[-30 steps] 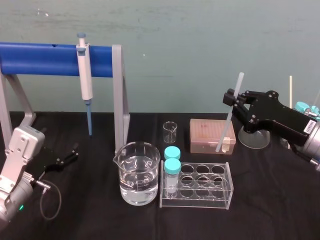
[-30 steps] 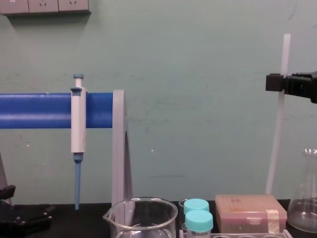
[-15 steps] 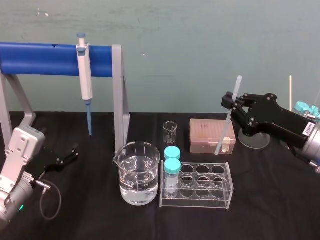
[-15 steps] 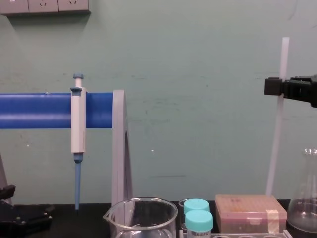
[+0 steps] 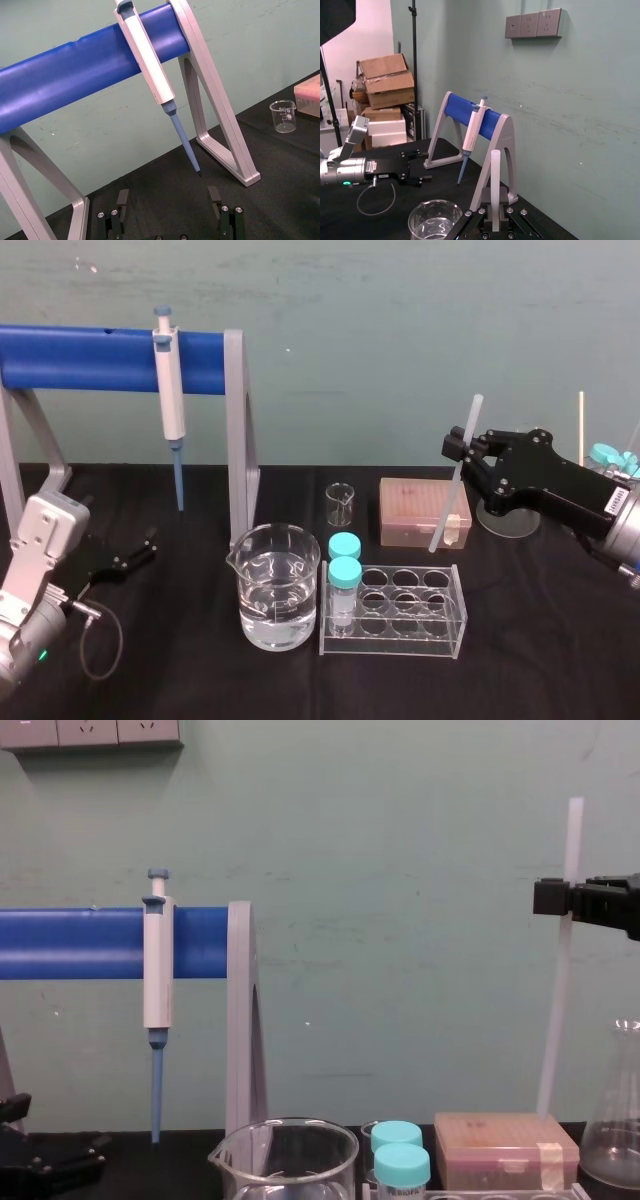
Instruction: Pick up the stirring rod with one hand, then place it down.
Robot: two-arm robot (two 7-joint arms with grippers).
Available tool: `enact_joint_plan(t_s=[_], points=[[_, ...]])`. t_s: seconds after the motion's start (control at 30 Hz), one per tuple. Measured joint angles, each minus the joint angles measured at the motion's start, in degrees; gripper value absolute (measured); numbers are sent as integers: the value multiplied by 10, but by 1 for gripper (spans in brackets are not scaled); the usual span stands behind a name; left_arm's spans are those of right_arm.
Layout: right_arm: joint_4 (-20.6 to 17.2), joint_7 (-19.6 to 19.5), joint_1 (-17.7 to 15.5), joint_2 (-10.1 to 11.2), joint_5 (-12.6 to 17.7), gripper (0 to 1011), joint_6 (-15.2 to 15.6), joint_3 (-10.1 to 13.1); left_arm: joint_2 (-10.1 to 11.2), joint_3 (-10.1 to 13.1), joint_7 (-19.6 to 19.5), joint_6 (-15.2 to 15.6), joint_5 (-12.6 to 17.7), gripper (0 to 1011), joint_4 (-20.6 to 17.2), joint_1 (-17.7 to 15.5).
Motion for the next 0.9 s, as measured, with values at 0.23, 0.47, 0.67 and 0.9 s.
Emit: enact_joint_plan(t_s=[0.23,0.47,0.67,0.9], points=[[0,4,0,3,-1,70,1,-2,0,0,0,0,0,1000,0,0],[-10,10,-18,15,0,70,1,-3,0,0,0,0,0,1000,0,0],[-9,4,-35,22,-8,70,1,-3,0,0,0,0,0,1000,0,0],[10,-5,-37,16,-30,70,-1,-8,0,0,0,0,0,1000,0,0]])
